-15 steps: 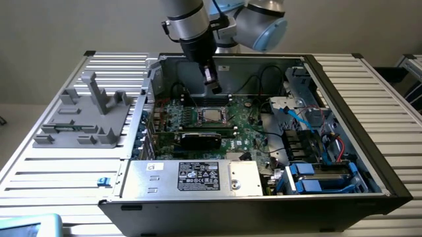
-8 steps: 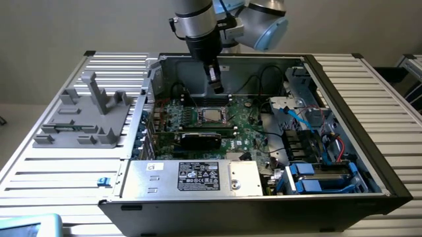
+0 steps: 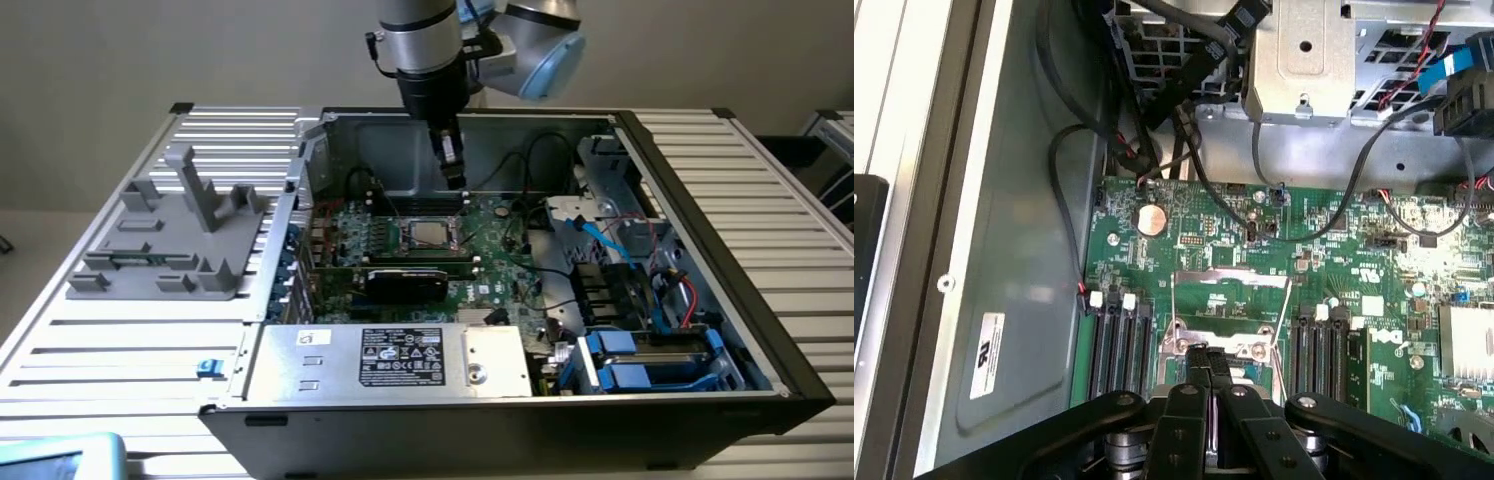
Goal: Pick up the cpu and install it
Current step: 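Close the cpu cover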
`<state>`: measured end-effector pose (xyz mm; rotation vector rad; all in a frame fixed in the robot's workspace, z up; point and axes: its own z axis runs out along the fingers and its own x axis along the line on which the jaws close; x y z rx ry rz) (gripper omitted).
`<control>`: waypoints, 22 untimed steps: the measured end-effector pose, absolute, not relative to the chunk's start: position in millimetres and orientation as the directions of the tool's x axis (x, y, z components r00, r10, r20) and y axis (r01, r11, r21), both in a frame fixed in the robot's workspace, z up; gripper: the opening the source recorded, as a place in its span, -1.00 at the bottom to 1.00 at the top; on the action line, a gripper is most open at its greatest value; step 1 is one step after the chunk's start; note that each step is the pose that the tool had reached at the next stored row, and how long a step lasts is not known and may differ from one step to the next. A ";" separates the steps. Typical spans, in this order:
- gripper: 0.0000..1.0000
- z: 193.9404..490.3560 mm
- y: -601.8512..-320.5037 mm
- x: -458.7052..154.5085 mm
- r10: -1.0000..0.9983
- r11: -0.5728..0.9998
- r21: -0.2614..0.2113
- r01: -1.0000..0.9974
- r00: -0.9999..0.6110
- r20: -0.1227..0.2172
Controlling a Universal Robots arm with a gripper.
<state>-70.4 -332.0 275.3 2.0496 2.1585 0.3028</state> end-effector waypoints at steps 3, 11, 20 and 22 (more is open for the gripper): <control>-0.78 275.6 -332.8 -64.7 0.998 0.046 0.226 0.973 -0.055 0.032; -0.78 276.4 -335.5 -50.9 0.998 0.046 0.171 0.984 -0.053 0.035; -0.78 276.5 -337.3 -35.7 0.998 0.046 0.147 0.988 -0.052 0.040; -0.78 276.5 -337.6 -32.0 0.998 0.046 0.144 0.989 -0.052 0.041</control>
